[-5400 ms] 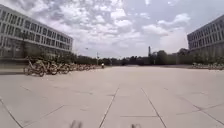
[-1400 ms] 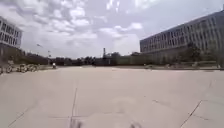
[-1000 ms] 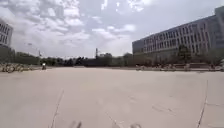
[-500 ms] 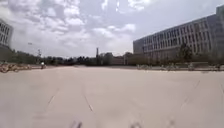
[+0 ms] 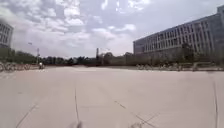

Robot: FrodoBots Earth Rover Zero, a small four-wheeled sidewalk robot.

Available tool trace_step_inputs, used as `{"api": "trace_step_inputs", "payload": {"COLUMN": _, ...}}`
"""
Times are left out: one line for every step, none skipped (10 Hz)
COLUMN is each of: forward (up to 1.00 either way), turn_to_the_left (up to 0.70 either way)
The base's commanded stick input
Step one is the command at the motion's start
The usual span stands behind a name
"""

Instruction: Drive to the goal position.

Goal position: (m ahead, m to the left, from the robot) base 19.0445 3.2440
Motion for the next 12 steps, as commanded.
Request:
{"api": "trace_step_inputs", "payload": {"forward": 0.95, "turn_to_the_left": 0.04}}
{"api": "trace_step_inputs", "payload": {"forward": 0.95, "turn_to_the_left": 0.04}}
{"api": "trace_step_inputs", "payload": {"forward": 0.95, "turn_to_the_left": 0.04}}
{"api": "trace_step_inputs", "payload": {"forward": 0.95, "turn_to_the_left": 0.04}}
{"api": "trace_step_inputs", "payload": {"forward": 0.95, "turn_to_the_left": 0.04}}
{"api": "trace_step_inputs", "payload": {"forward": 0.95, "turn_to_the_left": 0.04}}
{"api": "trace_step_inputs", "payload": {"forward": 0.95, "turn_to_the_left": 0.04}}
{"api": "trace_step_inputs", "payload": {"forward": 0.95, "turn_to_the_left": 0.04}}
{"api": "trace_step_inputs", "payload": {"forward": 0.95, "turn_to_the_left": 0.04}}
{"api": "trace_step_inputs", "payload": {"forward": 0.95, "turn_to_the_left": 0.04}}
{"api": "trace_step_inputs", "payload": {"forward": 0.95, "turn_to_the_left": 0.04}}
{"api": "trace_step_inputs", "payload": {"forward": 0.95, "turn_to_the_left": 0.04}}
